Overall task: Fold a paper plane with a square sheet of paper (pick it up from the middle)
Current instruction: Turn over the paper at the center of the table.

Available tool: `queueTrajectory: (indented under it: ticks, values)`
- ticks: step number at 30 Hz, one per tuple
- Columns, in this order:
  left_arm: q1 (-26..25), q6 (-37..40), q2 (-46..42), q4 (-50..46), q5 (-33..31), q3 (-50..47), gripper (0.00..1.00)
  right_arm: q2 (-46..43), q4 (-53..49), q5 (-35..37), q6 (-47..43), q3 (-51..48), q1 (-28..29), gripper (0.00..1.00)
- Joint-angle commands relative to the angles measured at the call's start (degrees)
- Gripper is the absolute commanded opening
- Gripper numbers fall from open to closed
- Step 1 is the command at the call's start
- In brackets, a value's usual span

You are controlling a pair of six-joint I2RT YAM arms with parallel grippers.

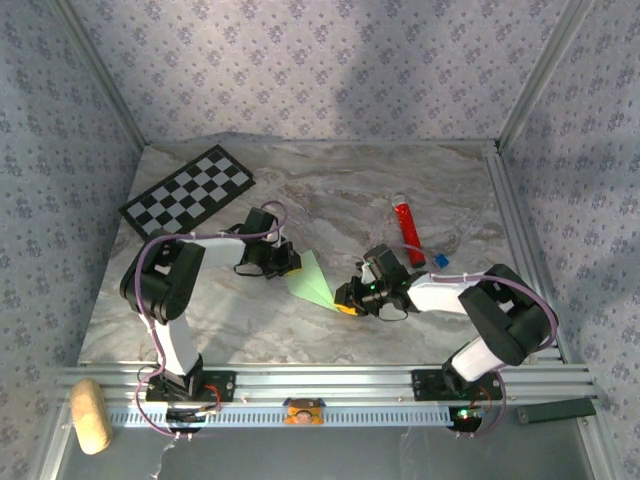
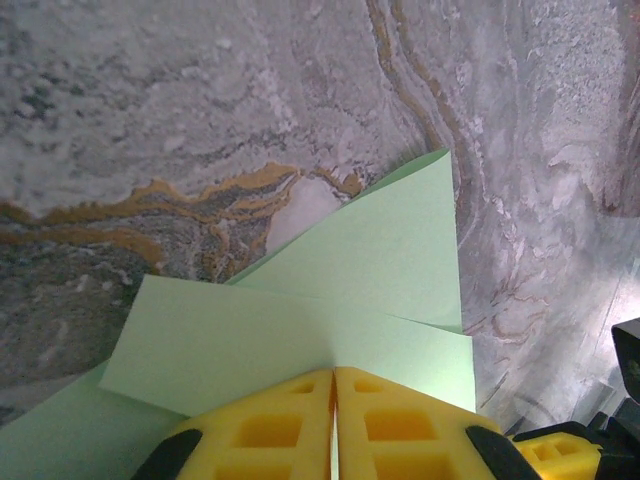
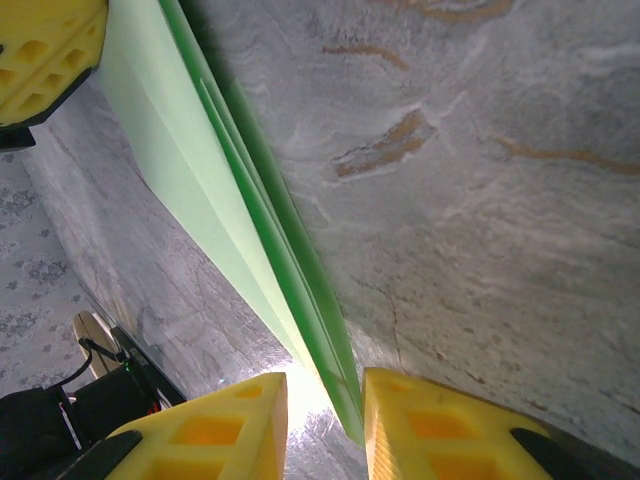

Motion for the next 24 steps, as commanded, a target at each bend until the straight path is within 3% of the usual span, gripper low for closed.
queueTrajectory:
  ticks: [1,24]
  values:
    - [0.52,-0.91,1.57,-1.31,-0.74,-0.6,0.09,-0.11,-0.15,-0.3,0.93,-1.26,-0.07,0.28]
    - [0.53,-1.63,1.52,-0.69,-0.52,-1.11,0.09,1.62,-0.15,-4.13,1.4,-1.32,0.2,0.27]
